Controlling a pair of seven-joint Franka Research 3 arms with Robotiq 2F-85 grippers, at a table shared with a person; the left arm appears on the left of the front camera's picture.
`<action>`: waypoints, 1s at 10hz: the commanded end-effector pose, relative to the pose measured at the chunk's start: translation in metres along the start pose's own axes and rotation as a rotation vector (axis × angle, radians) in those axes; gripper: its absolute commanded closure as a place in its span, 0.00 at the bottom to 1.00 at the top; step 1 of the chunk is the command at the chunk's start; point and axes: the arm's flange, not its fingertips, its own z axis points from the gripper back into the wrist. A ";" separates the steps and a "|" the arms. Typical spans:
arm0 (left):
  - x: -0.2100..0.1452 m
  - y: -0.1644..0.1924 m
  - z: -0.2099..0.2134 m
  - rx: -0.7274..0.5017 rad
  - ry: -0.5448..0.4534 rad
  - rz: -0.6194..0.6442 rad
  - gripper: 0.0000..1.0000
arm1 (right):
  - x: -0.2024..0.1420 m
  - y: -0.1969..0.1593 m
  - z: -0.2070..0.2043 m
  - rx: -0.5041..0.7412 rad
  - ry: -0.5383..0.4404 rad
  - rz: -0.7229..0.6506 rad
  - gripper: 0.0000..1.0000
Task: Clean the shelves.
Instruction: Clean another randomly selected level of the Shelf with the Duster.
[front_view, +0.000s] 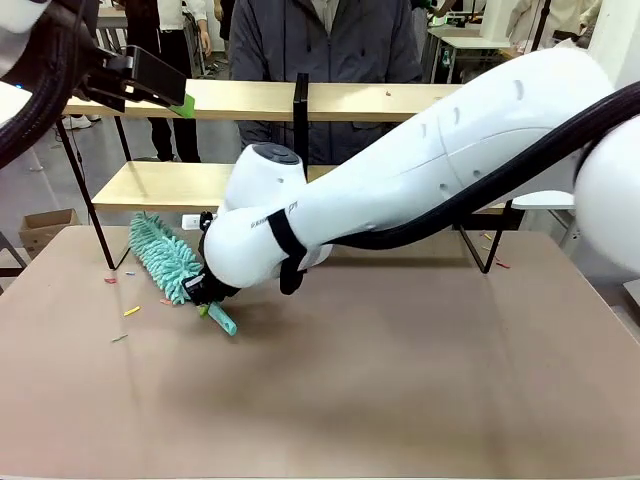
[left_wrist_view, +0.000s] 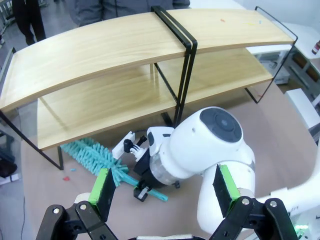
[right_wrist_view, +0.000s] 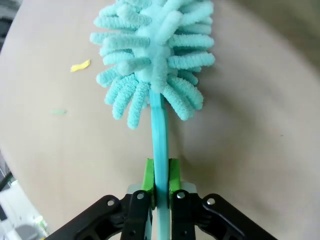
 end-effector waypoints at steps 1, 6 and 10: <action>0.001 0.000 0.002 0.006 -0.003 -0.009 0.00 | -0.033 -0.033 0.025 0.102 0.048 0.047 0.88; 0.001 0.000 0.002 0.006 -0.003 -0.009 0.00 | -0.086 -0.053 0.077 0.307 0.156 0.358 0.88; 0.001 0.000 0.002 0.006 -0.003 -0.009 0.00 | -0.112 -0.056 0.105 0.354 0.035 0.434 0.88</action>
